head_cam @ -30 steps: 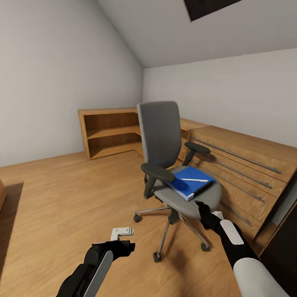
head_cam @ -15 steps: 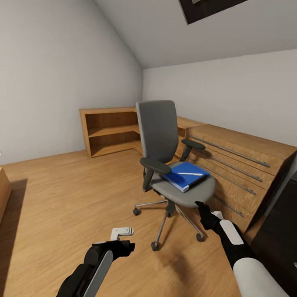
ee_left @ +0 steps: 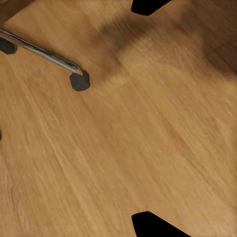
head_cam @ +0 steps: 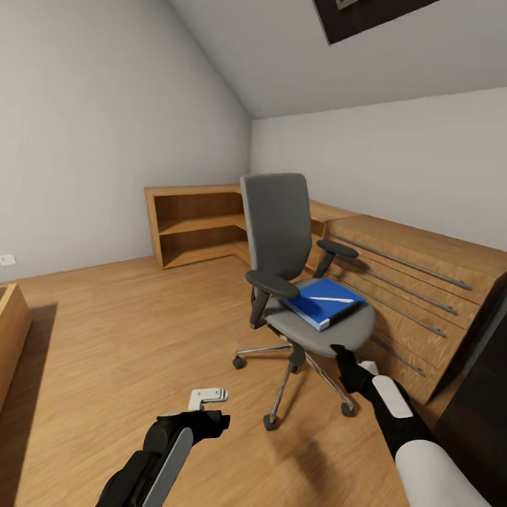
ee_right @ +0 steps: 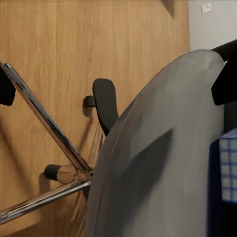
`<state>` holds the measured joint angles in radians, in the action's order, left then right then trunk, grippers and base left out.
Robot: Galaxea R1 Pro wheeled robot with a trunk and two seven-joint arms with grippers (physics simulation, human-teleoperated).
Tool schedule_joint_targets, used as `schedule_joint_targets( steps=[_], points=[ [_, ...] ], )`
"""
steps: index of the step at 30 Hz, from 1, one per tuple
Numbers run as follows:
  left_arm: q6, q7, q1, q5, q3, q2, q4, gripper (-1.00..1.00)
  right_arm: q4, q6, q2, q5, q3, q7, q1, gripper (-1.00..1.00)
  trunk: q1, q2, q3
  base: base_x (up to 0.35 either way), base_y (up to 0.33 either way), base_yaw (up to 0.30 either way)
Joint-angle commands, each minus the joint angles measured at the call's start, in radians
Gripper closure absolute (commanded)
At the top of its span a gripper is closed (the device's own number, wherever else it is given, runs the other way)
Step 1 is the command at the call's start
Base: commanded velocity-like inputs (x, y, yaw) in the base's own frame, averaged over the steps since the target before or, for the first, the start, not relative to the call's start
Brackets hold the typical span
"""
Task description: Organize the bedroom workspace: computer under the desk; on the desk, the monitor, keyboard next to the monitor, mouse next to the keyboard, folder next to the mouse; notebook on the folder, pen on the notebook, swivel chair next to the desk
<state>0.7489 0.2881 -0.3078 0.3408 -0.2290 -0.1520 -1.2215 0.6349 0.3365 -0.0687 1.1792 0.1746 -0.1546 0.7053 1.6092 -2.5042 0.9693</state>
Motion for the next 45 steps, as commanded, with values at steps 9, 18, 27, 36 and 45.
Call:
schedule_joint_targets(
  steps=[9, 18, 27, 36, 45],
  points=[
    [0.003, 0.011, -0.001, 0.010, -0.001, 0.000, -0.001, -1.00, 0.000, 0.004, 0.013, 0.010, 0.000, -0.008, 0.000, -1.00, 0.000, 0.000, 0.001, 0.000, 0.000, 0.009],
    [0.003, 0.012, -0.001, 0.010, -0.001, 0.000, -0.001, -1.00, -0.001, 0.005, 0.016, 0.010, -0.005, -0.007, 0.000, -1.00, 0.000, 0.000, 0.001, 0.000, 0.000, 0.001],
    [0.003, 0.011, -0.001, 0.010, -0.002, 0.000, -0.001, -1.00, -0.001, 0.004, 0.020, 0.010, -0.058, -0.007, -0.001, -1.00, 0.000, 0.000, 0.001, 0.000, 0.000, 0.000],
    [0.003, 0.011, -0.001, 0.010, -0.003, 0.000, -0.001, -1.00, 0.001, 0.005, 0.029, 0.009, -0.087, -0.006, 0.000, -1.00, 0.000, 0.000, 0.001, 0.000, 0.000, 0.000],
    [0.003, 0.009, -0.001, 0.010, -0.003, 0.000, -0.001, -1.00, 0.002, 0.005, 0.029, 0.009, -0.117, -0.006, 0.000, -1.00, 0.000, 0.000, 0.001, 0.013, 0.000, 0.000]
  ],
)
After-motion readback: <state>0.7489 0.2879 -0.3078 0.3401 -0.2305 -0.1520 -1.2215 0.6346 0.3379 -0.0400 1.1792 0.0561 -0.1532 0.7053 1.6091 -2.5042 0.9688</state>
